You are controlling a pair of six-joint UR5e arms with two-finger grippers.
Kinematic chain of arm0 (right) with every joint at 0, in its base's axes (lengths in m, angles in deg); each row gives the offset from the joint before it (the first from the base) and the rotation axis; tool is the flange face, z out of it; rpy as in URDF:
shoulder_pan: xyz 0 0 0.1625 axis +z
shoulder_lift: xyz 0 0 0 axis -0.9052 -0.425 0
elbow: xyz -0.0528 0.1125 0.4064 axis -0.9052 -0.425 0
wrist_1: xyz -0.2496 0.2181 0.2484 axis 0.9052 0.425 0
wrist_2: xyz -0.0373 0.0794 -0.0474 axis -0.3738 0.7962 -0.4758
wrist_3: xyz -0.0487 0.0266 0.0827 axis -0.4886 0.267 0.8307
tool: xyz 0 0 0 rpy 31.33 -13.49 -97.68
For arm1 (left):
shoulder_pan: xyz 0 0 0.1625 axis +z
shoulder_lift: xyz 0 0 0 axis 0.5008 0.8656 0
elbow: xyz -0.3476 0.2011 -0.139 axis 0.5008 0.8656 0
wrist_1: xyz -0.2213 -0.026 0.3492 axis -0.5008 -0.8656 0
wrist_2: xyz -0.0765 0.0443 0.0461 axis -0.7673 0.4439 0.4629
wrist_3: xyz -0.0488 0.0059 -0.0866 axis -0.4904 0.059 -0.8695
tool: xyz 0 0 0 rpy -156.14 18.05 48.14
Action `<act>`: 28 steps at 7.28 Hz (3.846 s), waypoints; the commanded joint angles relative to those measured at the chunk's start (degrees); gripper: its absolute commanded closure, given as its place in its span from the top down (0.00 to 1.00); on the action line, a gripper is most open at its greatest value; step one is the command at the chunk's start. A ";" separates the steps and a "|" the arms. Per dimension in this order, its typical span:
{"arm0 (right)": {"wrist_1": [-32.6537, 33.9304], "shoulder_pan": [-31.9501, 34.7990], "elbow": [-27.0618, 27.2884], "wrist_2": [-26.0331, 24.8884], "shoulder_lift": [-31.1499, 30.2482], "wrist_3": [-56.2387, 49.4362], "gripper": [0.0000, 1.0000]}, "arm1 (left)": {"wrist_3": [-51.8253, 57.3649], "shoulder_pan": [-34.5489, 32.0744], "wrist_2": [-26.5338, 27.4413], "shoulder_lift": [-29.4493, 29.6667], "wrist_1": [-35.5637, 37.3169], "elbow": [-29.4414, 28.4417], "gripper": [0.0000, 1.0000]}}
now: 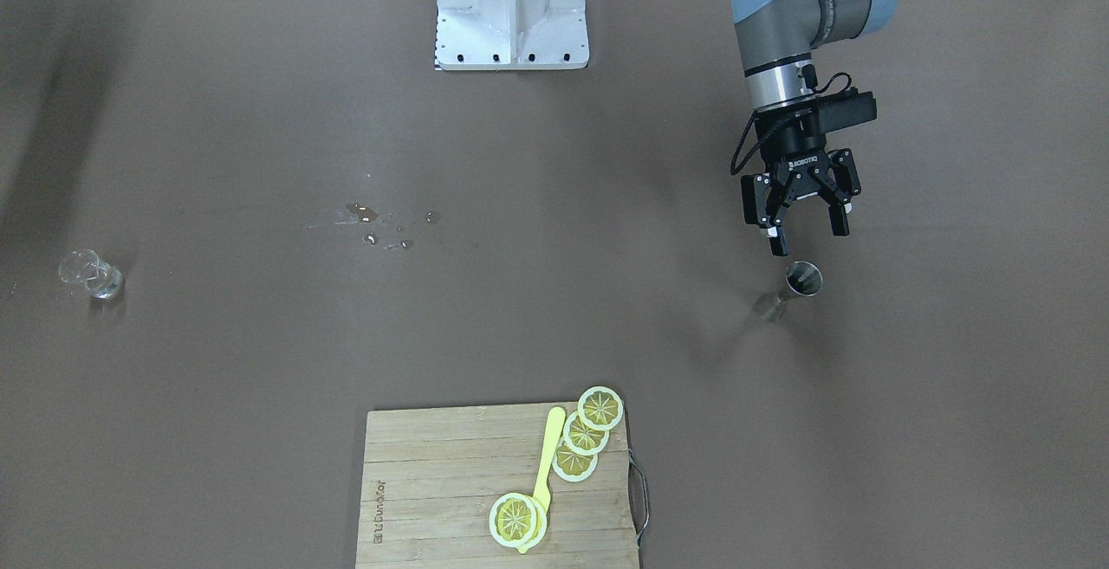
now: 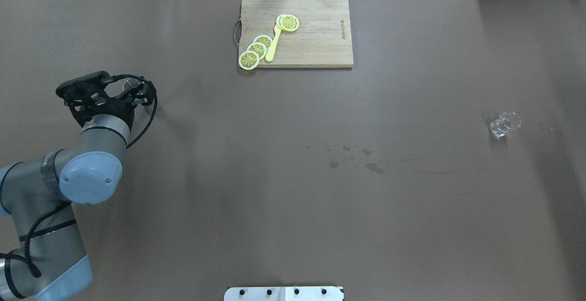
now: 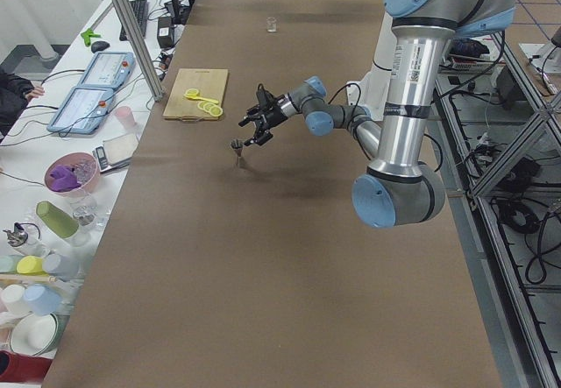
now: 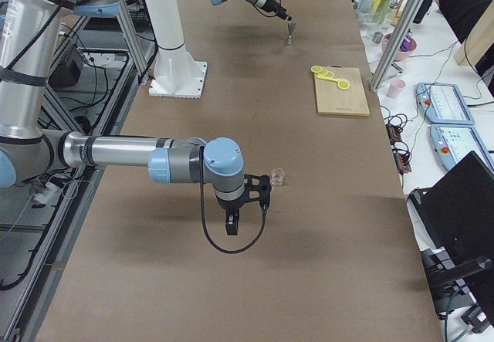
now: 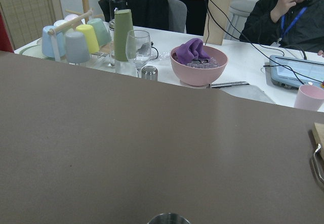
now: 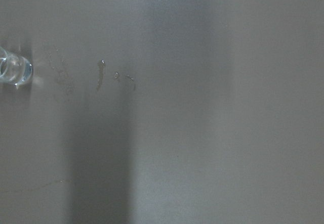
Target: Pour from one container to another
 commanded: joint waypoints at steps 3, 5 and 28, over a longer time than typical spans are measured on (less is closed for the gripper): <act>0.00 0.00 0.00 0.00 0.00 0.00 1.00 | -5.58 3.61 8.17 0.91 -0.33 -5.49 0.97; 0.00 0.00 0.00 0.00 0.00 0.00 1.00 | -7.16 4.33 12.83 2.66 -0.33 -9.87 0.97; 0.00 0.00 0.44 0.35 0.09 0.00 1.00 | -13.41 5.65 21.82 8.82 0.19 -24.48 0.78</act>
